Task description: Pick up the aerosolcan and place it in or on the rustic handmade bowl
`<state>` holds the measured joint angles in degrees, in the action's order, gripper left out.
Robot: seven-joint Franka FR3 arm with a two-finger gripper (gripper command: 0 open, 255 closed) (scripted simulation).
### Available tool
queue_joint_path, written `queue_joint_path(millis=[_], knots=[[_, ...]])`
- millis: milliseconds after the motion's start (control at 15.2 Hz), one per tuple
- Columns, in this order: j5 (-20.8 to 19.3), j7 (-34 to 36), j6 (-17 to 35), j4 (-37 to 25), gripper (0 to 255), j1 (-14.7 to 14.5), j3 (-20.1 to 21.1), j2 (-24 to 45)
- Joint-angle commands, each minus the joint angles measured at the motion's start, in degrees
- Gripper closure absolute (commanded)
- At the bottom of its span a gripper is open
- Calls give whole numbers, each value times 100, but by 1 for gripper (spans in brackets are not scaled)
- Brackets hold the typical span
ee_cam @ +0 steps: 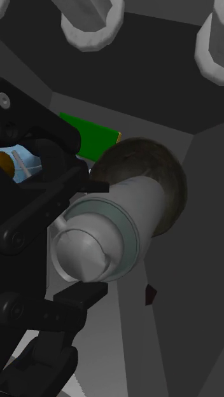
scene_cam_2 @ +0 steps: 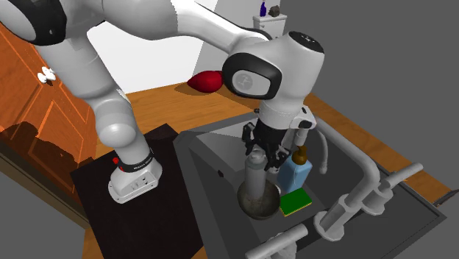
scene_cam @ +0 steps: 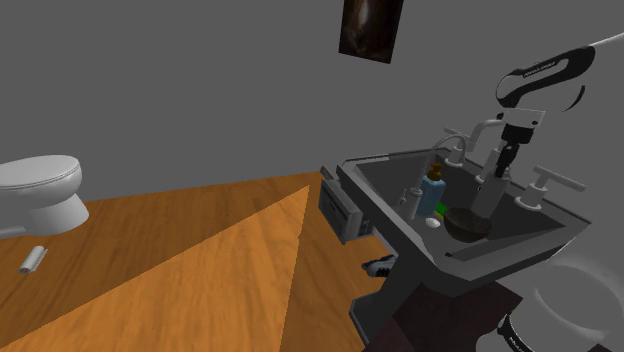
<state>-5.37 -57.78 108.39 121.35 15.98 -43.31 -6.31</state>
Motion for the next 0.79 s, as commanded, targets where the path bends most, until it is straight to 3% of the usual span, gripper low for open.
queue_joint_path(millis=[0,462,726], knots=[[32,-17,159,110,255,-2,-14,55],[232,-176,745,456,255,4,-85,372],[232,-176,745,456,255,5,-84,372]])
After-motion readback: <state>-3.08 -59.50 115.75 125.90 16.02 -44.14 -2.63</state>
